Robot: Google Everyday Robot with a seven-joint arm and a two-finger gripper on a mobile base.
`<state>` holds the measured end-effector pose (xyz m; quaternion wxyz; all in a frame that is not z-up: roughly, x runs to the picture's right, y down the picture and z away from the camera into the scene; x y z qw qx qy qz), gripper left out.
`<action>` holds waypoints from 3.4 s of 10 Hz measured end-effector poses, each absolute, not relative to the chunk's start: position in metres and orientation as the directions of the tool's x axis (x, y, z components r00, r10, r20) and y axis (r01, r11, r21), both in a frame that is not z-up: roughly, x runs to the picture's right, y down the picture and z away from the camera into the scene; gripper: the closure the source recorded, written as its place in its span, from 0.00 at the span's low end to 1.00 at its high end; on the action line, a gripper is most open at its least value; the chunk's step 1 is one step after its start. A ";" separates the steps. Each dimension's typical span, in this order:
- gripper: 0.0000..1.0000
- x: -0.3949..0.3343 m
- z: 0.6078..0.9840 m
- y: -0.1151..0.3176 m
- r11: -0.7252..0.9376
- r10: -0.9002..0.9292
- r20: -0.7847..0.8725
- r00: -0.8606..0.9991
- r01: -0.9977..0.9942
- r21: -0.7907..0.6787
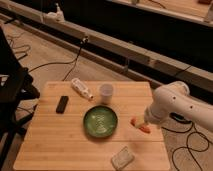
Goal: Place the white sponge in the ceramic cup
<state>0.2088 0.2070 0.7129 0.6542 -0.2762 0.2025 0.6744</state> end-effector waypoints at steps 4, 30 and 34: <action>0.31 0.170 0.711 0.257 0.012 0.716 -0.690 0.111 -0.989 -0.147; 0.99 0.101 0.762 0.332 -0.008 0.570 -0.798 0.197 -0.970 -0.245; 1.00 0.102 0.757 0.326 -0.018 0.590 -0.787 0.180 -0.972 -0.236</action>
